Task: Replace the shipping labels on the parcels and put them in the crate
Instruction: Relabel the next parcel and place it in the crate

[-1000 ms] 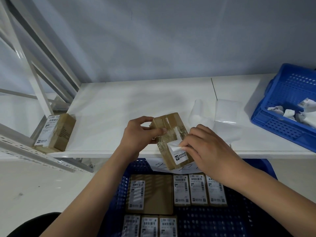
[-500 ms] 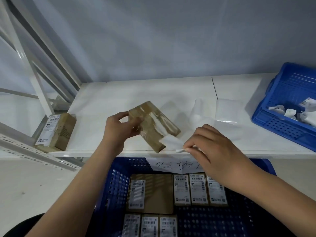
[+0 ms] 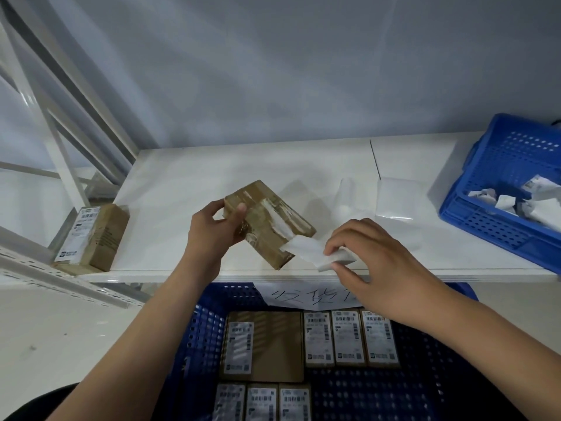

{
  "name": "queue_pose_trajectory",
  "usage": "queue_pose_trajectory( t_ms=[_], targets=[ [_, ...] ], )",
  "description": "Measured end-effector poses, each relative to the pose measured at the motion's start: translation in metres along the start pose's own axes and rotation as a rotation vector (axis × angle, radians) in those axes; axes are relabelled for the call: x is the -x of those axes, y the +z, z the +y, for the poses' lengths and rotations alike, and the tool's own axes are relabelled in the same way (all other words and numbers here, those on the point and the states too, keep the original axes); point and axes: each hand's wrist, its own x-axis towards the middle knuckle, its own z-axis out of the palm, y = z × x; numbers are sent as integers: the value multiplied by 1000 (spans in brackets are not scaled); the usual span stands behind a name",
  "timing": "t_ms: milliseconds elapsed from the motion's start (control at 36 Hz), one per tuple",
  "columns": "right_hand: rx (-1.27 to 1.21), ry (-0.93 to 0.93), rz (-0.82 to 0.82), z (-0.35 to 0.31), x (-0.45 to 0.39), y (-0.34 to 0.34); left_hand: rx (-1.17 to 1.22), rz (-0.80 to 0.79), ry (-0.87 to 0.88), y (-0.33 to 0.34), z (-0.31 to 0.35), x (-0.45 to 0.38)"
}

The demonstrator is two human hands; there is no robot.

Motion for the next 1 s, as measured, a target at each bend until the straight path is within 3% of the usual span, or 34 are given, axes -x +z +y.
queue_pose_trajectory(
  t_ms=[167, 472, 611, 722, 778, 889, 1000],
  targets=[
    [-16, 53, -140, -1, 3, 7, -5, 49, 20, -2, -2, -2],
    [-46, 121, -172, 0, 1, 1, -68, 89, 133, -6, 5, -3],
    [-175, 274, 24, 1, -7, 5, -20, -211, 113, 5, 13, 13],
    [-527, 520, 214, 7, -19, 5, -72, -363, 120, 21, 6, 26],
    [-688, 629, 182, 8, -22, 3, -84, -404, 122, 27, 4, 31],
    [-745, 713, 9, 11, -21, 9, -81, -469, 110, 36, 3, 39],
    [-755, 732, 25, 14, -21, 15, -106, -487, 73, 41, 1, 45]
  ],
)
